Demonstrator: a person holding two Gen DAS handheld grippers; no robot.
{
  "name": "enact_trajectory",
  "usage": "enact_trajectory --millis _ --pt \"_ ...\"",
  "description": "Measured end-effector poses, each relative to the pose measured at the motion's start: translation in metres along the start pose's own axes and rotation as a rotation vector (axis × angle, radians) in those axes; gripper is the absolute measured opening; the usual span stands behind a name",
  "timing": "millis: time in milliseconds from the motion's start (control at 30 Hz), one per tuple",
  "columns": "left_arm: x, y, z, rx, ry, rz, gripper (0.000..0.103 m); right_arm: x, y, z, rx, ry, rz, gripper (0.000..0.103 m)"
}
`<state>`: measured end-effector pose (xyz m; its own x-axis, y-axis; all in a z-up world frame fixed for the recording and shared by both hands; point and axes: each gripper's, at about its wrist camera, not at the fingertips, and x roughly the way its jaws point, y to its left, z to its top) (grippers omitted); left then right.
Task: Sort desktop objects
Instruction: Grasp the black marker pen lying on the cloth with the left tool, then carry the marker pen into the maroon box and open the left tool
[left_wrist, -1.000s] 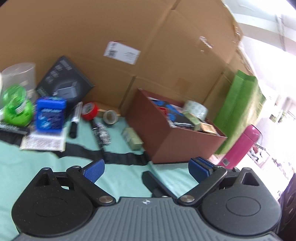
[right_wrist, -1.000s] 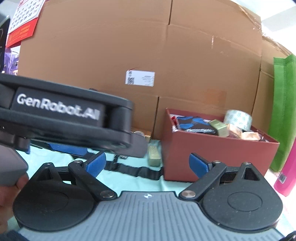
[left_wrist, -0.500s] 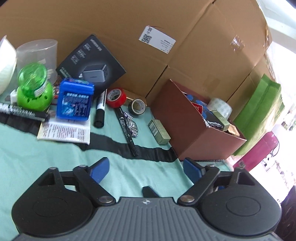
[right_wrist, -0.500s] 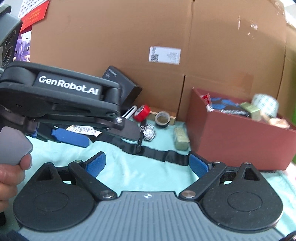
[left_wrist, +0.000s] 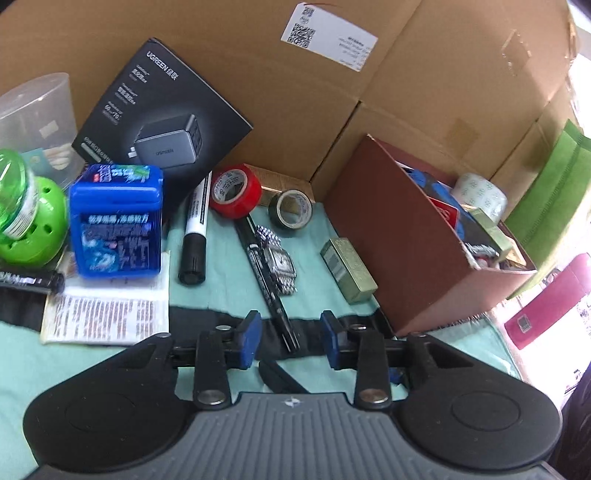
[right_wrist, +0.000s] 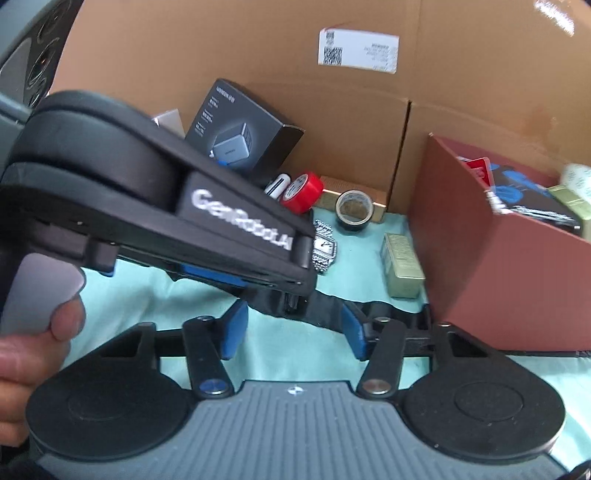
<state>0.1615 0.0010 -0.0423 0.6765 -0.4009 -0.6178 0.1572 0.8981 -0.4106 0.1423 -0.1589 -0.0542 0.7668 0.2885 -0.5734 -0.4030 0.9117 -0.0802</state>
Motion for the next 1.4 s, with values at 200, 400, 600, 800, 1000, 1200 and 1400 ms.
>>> enact_trajectory --millis 200,400,600,800,1000,1200,1400 --pt "0.019 0.011 0.004 -0.034 0.018 -0.006 0.034 0.015 0.003 0.004 -0.01 0.003 0.019 0.034" --pt "0.02 0.015 0.004 -0.039 0.019 -0.01 0.026 0.019 -0.003 0.006 0.03 0.007 0.061 0.017" --pt "0.014 0.01 -0.002 -0.022 0.033 0.006 0.025 0.001 0.003 -0.005 0.023 0.004 0.067 0.007" --pt "0.012 -0.004 -0.01 0.029 0.044 0.065 0.017 -0.03 0.011 -0.022 0.007 0.004 0.061 0.006" --pt "0.01 -0.007 -0.016 0.052 0.026 0.083 0.021 -0.042 0.016 -0.029 0.002 0.012 0.047 0.006" --pt "0.011 -0.016 -0.021 0.136 0.0 0.12 0.016 -0.035 0.027 -0.03 -0.075 0.017 0.004 0.007" --pt "0.003 -0.008 -0.019 0.079 0.015 0.079 0.014 -0.042 0.036 -0.032 -0.126 -0.004 -0.033 0.007"
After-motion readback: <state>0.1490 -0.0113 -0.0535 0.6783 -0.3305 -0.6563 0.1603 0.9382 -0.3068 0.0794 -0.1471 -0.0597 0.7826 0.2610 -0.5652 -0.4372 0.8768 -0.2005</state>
